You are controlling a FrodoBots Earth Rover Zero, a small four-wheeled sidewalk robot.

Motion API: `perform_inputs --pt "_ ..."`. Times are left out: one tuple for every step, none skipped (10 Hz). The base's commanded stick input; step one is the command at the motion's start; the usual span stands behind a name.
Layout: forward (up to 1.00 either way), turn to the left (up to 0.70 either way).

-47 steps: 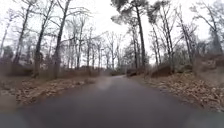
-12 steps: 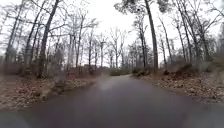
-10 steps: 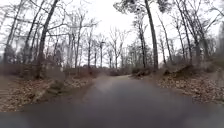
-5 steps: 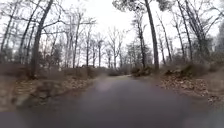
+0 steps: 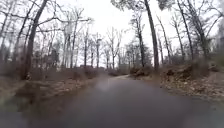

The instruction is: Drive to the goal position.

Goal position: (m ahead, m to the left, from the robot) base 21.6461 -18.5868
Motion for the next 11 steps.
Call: perform_inputs --pt "1.00 0.00" --pt "1.00 0.00" --pt "1.00 0.00" --pt "1.00 0.00" --pt "1.00 0.00" --pt "1.00 0.00" --pt "1.00 0.00" --pt "1.00 0.00" --pt "1.00 0.00" --pt "1.00 0.00" --pt "1.00 0.00"
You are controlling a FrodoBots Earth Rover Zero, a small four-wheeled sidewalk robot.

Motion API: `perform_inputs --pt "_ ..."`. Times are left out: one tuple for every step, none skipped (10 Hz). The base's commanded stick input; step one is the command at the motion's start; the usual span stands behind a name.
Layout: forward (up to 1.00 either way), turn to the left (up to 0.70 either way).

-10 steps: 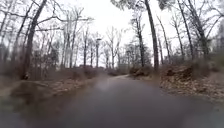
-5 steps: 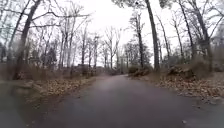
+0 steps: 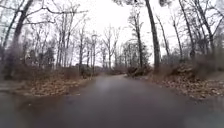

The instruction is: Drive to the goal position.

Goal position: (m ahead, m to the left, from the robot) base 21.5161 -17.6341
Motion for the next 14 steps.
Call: perform_inputs --pt "1.00 0.00" --pt "1.00 0.00" --pt "1.00 0.00" --pt "1.00 0.00" --pt "1.00 0.00" --pt "1.00 0.00" --pt "1.00 0.00" --pt "1.00 0.00" --pt "1.00 0.00" --pt "1.00 0.00" --pt "1.00 0.00" --pt "1.00 0.00" --pt "1.00 0.00" --pt "1.00 0.00"
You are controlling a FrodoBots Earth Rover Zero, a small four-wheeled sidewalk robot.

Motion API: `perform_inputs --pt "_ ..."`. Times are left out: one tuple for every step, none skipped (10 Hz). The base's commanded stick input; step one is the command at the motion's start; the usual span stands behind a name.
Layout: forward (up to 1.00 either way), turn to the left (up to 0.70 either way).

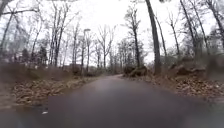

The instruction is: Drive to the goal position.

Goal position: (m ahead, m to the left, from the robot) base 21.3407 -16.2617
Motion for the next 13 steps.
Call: perform_inputs --pt "1.00 0.00" --pt "1.00 0.00" --pt "1.00 0.00" --pt "1.00 0.00" --pt "1.00 0.00" --pt "1.00 0.00" --pt "1.00 0.00" --pt "1.00 0.00" --pt "1.00 0.00" --pt "1.00 0.00" --pt "1.00 0.00" --pt "1.00 0.00" --pt "1.00 0.00"
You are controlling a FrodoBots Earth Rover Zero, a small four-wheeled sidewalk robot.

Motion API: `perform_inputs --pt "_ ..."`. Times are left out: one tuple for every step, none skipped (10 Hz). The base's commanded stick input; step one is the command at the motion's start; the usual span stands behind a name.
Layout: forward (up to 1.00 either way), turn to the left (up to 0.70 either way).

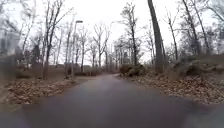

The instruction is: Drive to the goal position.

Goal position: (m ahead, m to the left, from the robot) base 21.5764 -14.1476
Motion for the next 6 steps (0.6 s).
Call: perform_inputs --pt "1.00 0.00" --pt "1.00 0.00" --pt "1.00 0.00" --pt "1.00 0.00" --pt "1.00 0.00" --pt "1.00 0.00"
